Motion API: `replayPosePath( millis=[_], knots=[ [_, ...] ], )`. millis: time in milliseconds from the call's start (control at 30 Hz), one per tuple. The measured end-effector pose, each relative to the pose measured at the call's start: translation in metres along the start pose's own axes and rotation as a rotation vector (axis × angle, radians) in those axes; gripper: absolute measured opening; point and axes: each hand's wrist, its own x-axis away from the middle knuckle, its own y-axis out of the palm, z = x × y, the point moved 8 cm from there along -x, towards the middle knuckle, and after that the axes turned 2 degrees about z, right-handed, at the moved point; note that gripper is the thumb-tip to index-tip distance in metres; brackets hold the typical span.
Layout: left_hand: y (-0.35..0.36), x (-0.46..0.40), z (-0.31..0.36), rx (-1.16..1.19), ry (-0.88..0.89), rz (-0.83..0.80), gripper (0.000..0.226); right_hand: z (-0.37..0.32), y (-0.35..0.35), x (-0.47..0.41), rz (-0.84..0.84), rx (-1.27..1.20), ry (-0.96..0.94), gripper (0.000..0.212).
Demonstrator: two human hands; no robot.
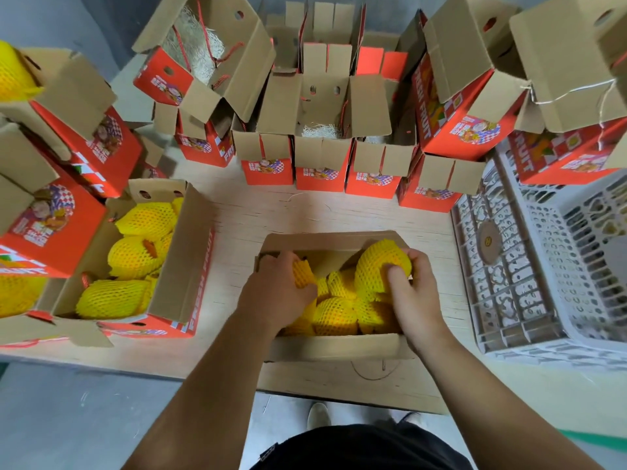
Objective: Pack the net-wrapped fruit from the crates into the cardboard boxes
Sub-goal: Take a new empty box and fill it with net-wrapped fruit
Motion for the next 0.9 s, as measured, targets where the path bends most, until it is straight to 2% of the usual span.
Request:
replayPosePath(
  millis=[100,200,333,400,467,500,567,633,667,733,833,900],
  knots=[
    [0.037,0.003,0.001,-0.070,-0.012,-0.141,0.057,-0.007,0.020,0.008,-0.147,0.235,-0.141,0.046],
    [0.063,0.005,0.001,-0.200,0.017,-0.117,0.057,0.001,0.052,0.017,-0.411,0.489,-0.181,0.057],
    [0.069,-0.006,0.000,-0.109,-0.052,-0.163,0.074,-0.006,0.055,0.005,-0.412,1.012,-0.260,0.063],
    [0.067,-0.010,0.000,-0.084,-0.086,-0.212,0.091,-0.007,0.053,0.002,-0.477,1.121,-0.240,0.071],
    [0.064,-0.009,0.001,-0.053,-0.126,-0.217,0.099,-0.006,0.049,0.001,-0.547,1.109,-0.207,0.079],
    [0.061,-0.008,0.005,-0.028,-0.126,-0.165,0.094,-0.008,0.046,0.002,-0.557,1.086,-0.220,0.082],
    [0.047,-0.003,0.018,0.048,-0.063,0.060,0.065,-0.018,0.035,0.005,-0.488,0.924,-0.301,0.079],
    [0.034,0.004,0.042,0.162,0.062,0.277,0.032,-0.031,0.015,0.009,-0.356,0.639,-0.372,0.058],
    [0.032,0.007,0.056,0.243,0.127,0.311,0.022,-0.033,0.003,0.011,-0.298,0.525,-0.384,0.046],
    [0.036,0.011,0.093,0.420,0.224,0.270,0.014,-0.035,-0.021,0.011,-0.229,0.343,-0.359,0.034],
    [0.056,0.016,0.163,0.532,0.361,0.164,0.014,-0.038,-0.065,0.000,-0.170,0.142,-0.298,0.038],
    [0.080,0.021,0.213,0.591,0.440,0.107,0.016,-0.040,-0.104,-0.013,-0.092,0.099,-0.305,0.043]
  ],
)
